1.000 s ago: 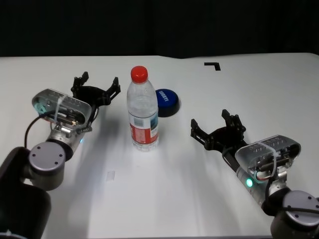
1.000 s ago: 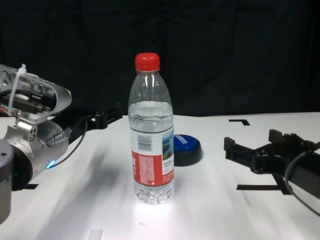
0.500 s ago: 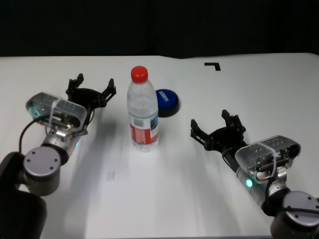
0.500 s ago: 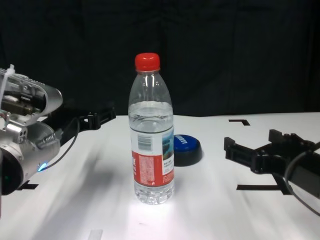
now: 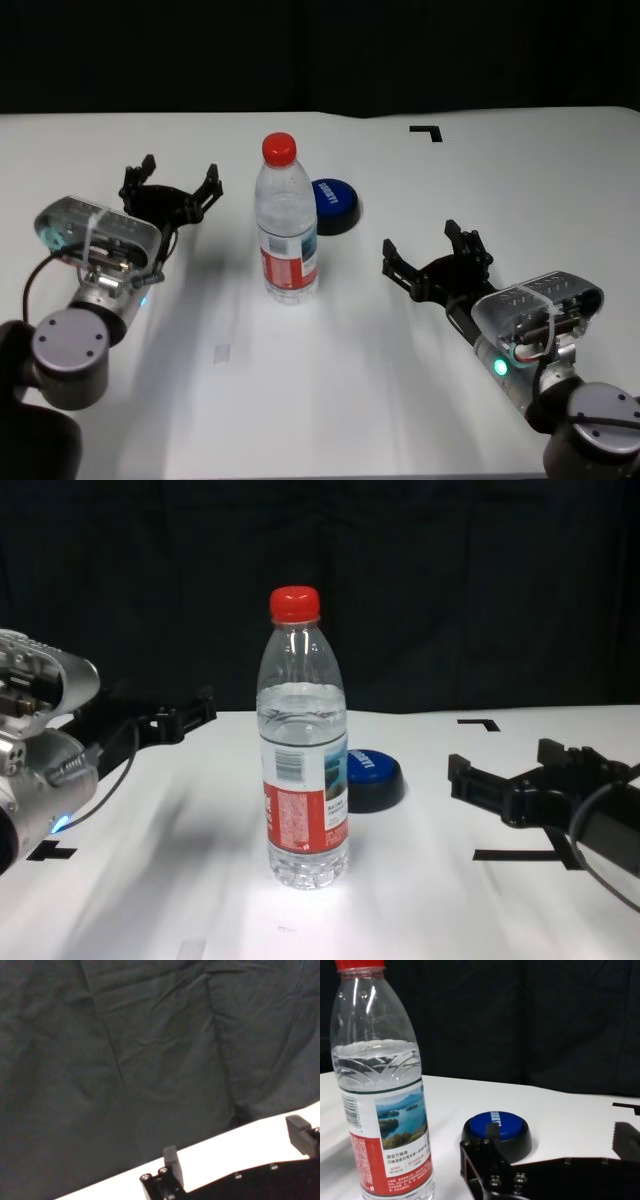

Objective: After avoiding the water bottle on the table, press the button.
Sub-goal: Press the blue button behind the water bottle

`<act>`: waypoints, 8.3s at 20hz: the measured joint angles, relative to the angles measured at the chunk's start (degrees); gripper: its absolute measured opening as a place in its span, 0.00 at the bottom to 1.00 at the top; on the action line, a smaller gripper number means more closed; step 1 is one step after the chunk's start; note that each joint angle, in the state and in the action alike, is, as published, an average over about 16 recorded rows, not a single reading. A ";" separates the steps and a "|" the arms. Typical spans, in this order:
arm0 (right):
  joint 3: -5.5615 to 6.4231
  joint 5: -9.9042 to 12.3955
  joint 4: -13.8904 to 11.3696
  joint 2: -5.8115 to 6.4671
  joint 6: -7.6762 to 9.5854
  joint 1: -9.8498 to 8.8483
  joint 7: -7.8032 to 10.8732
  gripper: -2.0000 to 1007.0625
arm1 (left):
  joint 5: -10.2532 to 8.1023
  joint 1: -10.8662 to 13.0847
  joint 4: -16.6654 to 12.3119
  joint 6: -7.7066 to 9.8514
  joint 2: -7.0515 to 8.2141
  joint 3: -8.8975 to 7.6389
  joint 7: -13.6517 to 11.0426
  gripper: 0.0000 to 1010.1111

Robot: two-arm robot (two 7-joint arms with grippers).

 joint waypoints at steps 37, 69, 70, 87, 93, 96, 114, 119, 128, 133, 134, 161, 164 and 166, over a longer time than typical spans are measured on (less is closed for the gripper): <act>0.00 0.00 0.00 0.00 0.00 0.00 0.00 1.00 | -0.78 11.01 -12.60 2.66 1.11 -2.52 -0.25 0.99; 0.00 0.00 0.00 0.00 0.00 0.00 0.00 1.00 | 0.50 17.80 -19.42 4.16 -0.45 -3.82 1.47 0.99; 0.00 0.00 0.00 0.00 0.00 0.00 0.00 1.00 | 0.48 17.99 -19.61 4.15 -0.45 -3.88 1.45 0.99; 0.00 0.00 0.00 0.00 0.00 0.00 0.00 1.00 | -0.27 21.31 -22.43 3.93 -0.25 -4.59 0.85 0.99; 0.00 0.00 0.00 0.00 0.00 0.00 0.00 1.00 | -0.48 22.41 -23.37 4.01 -0.16 -4.59 0.65 0.99; 0.00 0.00 0.00 0.00 0.00 0.00 0.00 1.00 | -0.56 22.86 -23.78 4.07 -0.13 -4.55 0.56 0.99; 0.00 0.00 0.00 0.00 0.00 0.00 0.00 1.00 | -0.38 23.73 -24.52 4.54 -0.21 -4.14 0.77 0.99; 0.00 0.00 0.00 0.00 0.00 0.00 0.00 1.00 | -0.33 23.73 -24.48 4.56 -0.21 -4.14 0.81 0.99; 0.00 0.00 0.00 0.00 0.00 0.00 0.00 1.00 | -0.34 23.64 -24.37 4.40 -0.15 -4.14 0.73 0.99; 0.00 -0.01 0.02 -0.01 -0.03 0.03 0.02 1.00 | -0.34 23.62 -24.35 4.36 -0.14 -4.14 0.72 0.99; 0.00 -0.02 0.03 -0.03 -0.05 0.05 0.02 1.00 | -0.34 23.62 -24.34 4.36 -0.14 -4.14 0.72 0.99; 0.26 -1.60 0.08 0.41 0.34 3.14 0.57 1.00 | -0.33 23.62 -24.34 4.34 -0.14 -4.14 0.72 0.99; 0.35 -1.61 0.59 0.57 0.46 3.91 0.80 1.00 | -0.33 23.62 -24.34 4.34 -0.14 -4.14 0.72 0.99; 0.40 -1.58 1.05 0.67 0.51 4.50 0.98 1.00 | -0.34 23.62 -24.34 4.34 -0.14 -4.14 0.72 0.99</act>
